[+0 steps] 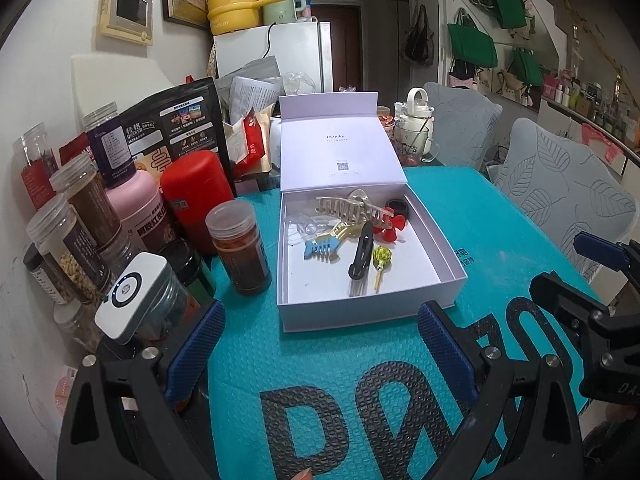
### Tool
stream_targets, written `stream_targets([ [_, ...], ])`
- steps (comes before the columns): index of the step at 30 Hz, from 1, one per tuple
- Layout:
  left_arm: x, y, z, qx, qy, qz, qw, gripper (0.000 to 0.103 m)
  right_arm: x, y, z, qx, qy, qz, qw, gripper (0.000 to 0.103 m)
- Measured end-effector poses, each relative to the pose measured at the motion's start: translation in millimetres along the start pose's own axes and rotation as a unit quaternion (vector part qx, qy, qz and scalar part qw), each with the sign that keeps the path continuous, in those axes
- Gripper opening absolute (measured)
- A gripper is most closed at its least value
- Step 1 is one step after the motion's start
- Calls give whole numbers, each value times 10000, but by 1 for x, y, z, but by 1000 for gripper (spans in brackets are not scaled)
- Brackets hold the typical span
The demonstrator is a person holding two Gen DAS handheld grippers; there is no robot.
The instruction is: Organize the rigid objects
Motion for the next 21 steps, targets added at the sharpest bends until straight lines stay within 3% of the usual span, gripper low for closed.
stream_targets([
  [21, 2, -1, 1, 9, -7, -57, 10000, 99, -1, -1, 5, 23, -68, -52, 10000, 91],
])
Point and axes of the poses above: each gripper's, at about its wrist camera, not at the fingertips, and x roughly the way its jaws point, z to its right, y to its top, the point moved 2 cm from there along x, roughly the way its jaws point, and after that the axes turned 2 degrees about -x, right-handed, at the moved point
